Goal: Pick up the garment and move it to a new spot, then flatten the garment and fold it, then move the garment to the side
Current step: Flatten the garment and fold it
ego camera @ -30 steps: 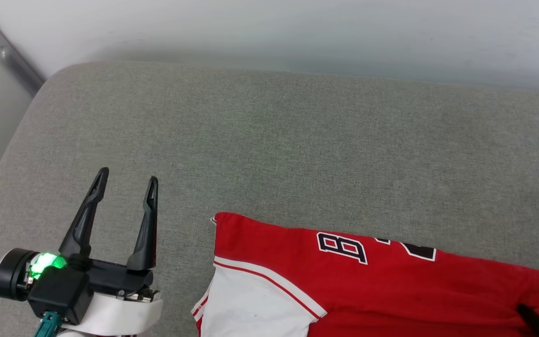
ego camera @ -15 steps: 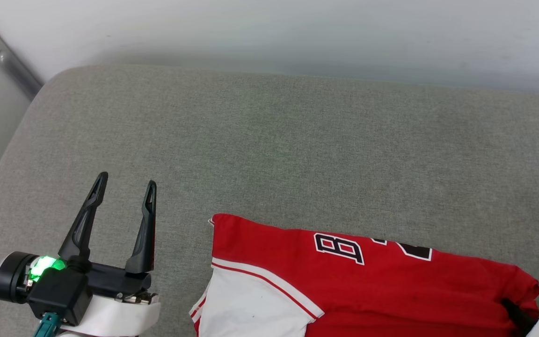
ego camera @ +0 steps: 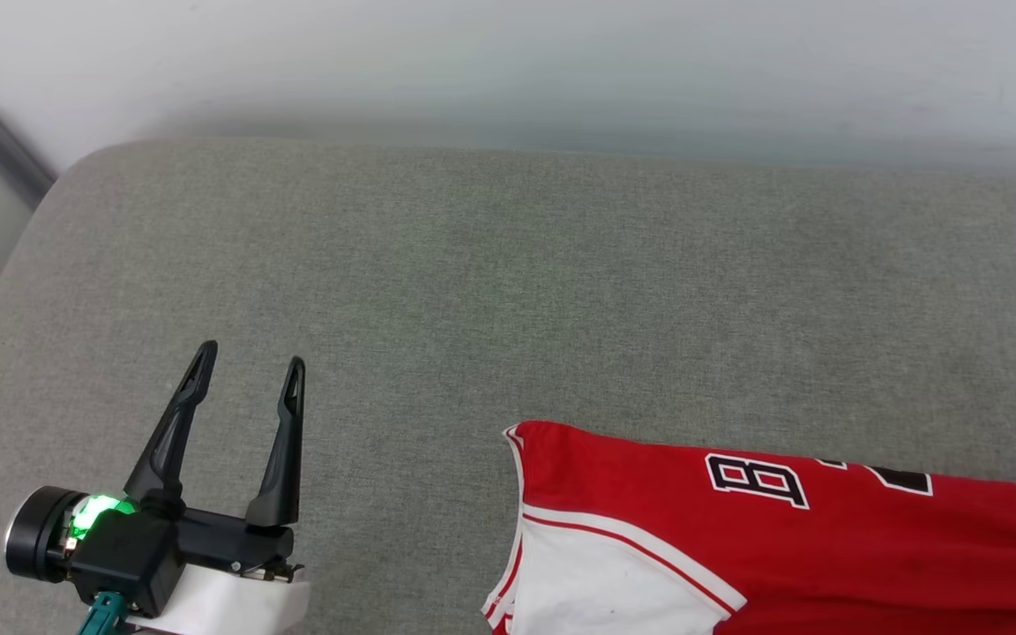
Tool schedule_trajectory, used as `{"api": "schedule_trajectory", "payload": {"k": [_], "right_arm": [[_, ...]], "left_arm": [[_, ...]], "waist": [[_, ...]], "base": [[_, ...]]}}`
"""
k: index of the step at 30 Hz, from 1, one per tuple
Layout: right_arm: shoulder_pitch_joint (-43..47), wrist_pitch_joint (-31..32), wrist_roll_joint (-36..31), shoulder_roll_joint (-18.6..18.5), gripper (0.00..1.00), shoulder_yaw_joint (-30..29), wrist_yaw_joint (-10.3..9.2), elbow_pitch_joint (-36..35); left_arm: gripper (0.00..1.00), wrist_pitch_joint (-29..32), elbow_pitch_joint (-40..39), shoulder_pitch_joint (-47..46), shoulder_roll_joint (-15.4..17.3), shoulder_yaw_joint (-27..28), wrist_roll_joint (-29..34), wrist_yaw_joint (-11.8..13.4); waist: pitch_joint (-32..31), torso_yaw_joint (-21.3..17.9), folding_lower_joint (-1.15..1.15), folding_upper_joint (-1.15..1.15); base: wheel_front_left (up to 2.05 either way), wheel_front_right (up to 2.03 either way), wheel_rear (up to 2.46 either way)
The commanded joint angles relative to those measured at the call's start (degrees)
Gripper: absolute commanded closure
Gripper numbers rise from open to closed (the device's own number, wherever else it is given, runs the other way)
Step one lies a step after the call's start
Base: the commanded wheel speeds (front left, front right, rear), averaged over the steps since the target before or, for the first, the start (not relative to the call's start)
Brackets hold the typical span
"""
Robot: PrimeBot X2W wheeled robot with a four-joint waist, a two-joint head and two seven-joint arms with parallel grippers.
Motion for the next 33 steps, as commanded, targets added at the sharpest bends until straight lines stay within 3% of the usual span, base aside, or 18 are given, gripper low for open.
{"api": "schedule_trajectory", "payload": {"k": [1, 9, 21, 26, 33], "right_arm": [[-1.0, -0.2, -0.2, 0.3, 1.0, 0.2, -0.04, -0.2], [1.7, 4.7, 3.4, 1.6, 1.0, 8.2, -0.03, -8.5], [4.2, 13.6, 6.2, 8.7, 1.0, 22.3, -0.03, -23.5], [2.5, 14.8, 6.6, 11.8, 1.0, 28.5, -0.02, -24.3], [-1.0, 12.3, 5.2, 13.5, 1.0, 35.2, -0.02, -19.8]], "left_arm": [[0.0, -0.1, 0.0, 0.5, -0.2, 0.1, 0.0, -0.2], [0.0, -0.1, -0.4, 1.0, -0.3, 0.3, 0.3, -0.2], [0.0, -0.1, -1.5, 0.6, -0.8, -0.4, -0.4, -0.3], [0.0, -0.1, -1.3, 0.3, -1.0, -0.5, -0.5, -0.3], [0.0, -0.1, -1.4, -0.4, -1.2, -1.4, -0.6, -0.3]], "waist": [[-0.2, -0.2, 0.0, 0.0], [-1.4, -1.5, 0.0, 0.0], [-1.7, -0.3, 0.0, 0.0], [-1.9, 0.9, 0.0, 0.0], [-1.7, 3.2, 0.0, 0.0]], "base": [[0.0, 0.0, 0.0], [0.0, 0.0, 0.0], [0.0, 0.0, 0.0], [0.0, 0.0, 0.0], [0.0, 0.0, 0.0]]}}
